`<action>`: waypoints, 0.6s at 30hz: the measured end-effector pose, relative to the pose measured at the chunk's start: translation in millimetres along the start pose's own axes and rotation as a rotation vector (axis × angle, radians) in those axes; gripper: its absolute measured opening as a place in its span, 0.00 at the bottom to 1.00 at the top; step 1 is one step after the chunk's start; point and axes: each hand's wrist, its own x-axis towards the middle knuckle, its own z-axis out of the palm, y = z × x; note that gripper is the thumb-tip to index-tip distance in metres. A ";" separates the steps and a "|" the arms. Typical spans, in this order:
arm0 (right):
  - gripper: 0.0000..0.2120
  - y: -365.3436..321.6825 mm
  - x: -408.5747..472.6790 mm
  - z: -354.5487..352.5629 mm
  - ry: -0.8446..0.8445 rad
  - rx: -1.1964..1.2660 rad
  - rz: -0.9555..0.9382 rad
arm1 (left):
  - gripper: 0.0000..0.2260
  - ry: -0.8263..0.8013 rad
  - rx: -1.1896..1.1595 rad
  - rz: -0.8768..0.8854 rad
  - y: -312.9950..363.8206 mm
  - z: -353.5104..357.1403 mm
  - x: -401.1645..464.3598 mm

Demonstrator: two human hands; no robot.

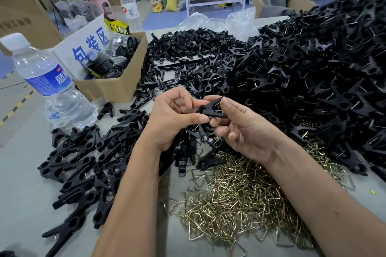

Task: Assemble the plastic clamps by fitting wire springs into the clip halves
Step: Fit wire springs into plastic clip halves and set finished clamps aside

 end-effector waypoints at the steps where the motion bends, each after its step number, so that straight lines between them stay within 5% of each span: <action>1: 0.17 -1.1 -1.0 -1.0 -0.049 0.015 0.006 | 0.17 -0.001 0.002 -0.001 0.8 -0.1 -0.1; 6: 0.24 -3.1 -0.4 -4.6 -0.189 0.179 0.057 | 0.19 0.026 0.095 -0.022 4.0 1.1 -1.7; 12: 0.21 -0.3 -2.1 -2.4 -0.193 0.329 0.113 | 0.22 0.056 0.180 0.005 5.2 2.0 -2.0; 18: 0.10 -20.6 2.0 -0.1 -0.012 -0.055 -0.095 | 0.16 0.072 0.156 -0.019 10.3 3.5 3.8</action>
